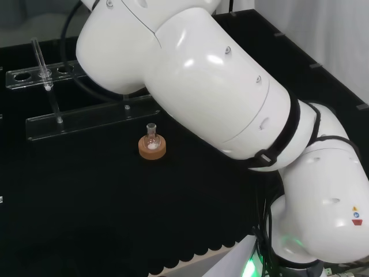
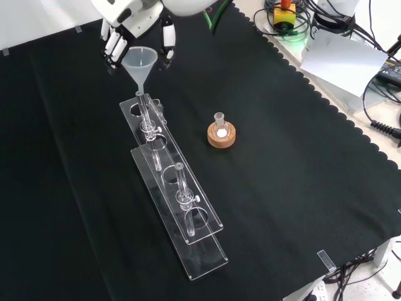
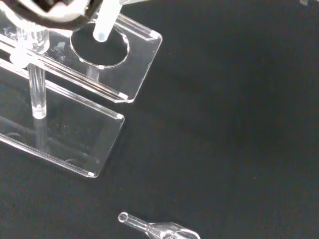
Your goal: Put the funnel back on the funnel stand.
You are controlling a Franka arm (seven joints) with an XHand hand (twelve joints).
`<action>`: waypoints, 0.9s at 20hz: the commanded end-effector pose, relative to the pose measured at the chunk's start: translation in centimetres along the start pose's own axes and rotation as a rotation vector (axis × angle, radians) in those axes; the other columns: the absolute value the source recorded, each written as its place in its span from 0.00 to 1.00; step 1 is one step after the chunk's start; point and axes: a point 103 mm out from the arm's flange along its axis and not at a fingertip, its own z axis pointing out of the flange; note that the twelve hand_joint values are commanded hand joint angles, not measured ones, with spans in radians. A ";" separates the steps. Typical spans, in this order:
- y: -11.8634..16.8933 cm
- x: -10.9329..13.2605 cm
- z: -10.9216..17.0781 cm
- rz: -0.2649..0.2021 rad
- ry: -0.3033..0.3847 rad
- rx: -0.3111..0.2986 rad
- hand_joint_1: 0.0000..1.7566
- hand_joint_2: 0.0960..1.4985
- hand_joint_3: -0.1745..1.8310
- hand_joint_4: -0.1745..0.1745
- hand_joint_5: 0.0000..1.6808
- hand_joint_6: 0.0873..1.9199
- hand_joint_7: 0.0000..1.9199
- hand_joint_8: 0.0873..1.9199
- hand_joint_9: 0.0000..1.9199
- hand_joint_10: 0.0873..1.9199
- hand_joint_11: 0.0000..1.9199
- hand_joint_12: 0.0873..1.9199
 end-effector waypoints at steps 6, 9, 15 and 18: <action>1.7 0.8 1.1 -0.022 -0.011 0.034 0.52 0.44 0.40 0.38 0.52 0.35 0.36 0.31 0.64 0.11 0.46 0.53; 2.0 0.9 1.4 -0.022 -0.018 0.038 0.52 0.44 0.40 0.37 0.53 0.35 0.36 0.32 0.64 0.11 0.46 0.53; 2.5 1.1 2.2 -0.012 -0.023 0.052 0.52 0.43 0.40 0.38 0.52 0.34 0.35 0.31 0.63 0.11 0.46 0.53; 2.7 1.3 2.5 -0.006 -0.014 0.060 0.52 0.43 0.40 0.38 0.49 0.35 0.33 0.32 0.60 0.11 0.44 0.54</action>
